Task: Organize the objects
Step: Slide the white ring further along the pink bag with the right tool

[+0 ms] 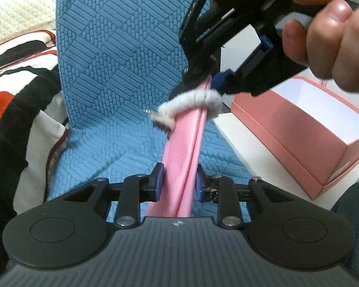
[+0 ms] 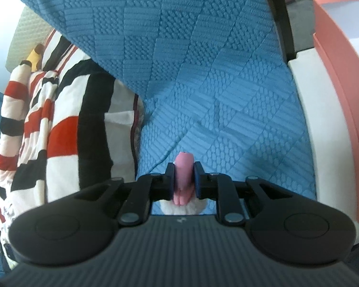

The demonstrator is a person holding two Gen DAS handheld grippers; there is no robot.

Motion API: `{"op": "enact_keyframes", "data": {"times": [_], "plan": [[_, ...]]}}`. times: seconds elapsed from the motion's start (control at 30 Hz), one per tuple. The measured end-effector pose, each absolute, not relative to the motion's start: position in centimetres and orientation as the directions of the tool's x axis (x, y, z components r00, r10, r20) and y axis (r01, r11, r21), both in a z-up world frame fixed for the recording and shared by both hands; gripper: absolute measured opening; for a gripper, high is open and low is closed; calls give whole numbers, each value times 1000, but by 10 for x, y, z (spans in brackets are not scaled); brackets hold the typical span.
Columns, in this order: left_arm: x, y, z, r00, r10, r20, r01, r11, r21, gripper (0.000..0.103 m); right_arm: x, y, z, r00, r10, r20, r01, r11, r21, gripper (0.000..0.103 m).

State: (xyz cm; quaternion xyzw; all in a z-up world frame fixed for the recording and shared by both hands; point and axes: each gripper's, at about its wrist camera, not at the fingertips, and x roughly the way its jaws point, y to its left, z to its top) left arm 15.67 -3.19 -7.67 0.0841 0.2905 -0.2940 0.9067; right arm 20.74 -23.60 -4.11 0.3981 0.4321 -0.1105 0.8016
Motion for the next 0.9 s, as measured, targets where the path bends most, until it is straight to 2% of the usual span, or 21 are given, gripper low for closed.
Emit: {"op": "enact_keyframes", "data": {"times": [0.13, 0.2, 0.3, 0.37, 0.73, 0.9], "plan": [[155, -35, -77, 650, -483, -587, 589, 808, -13, 29, 206, -244, -38, 612, 158, -775, 528, 648, 549, 19], [156, -35, -78, 654, -473, -590, 582, 813, -7, 18, 205, -243, -40, 609, 158, -777, 528, 650, 546, 20], [157, -34, -79, 660, -463, -591, 579, 815, 7, 12, 205, -237, -43, 609, 161, -777, 526, 651, 547, 23], [158, -34, -79, 665, -458, -590, 573, 820, 10, 11, 205, -233, -47, 606, 176, -776, 521, 649, 554, 24], [161, -31, -79, 653, -456, -605, 560, 829, -21, 12, 205, -217, -69, 577, 199, -792, 536, 639, 551, 23], [163, -29, -75, 639, -482, -599, 565, 823, -60, 24, 204, -222, -62, 582, 175, -794, 534, 654, 536, 14]]}}
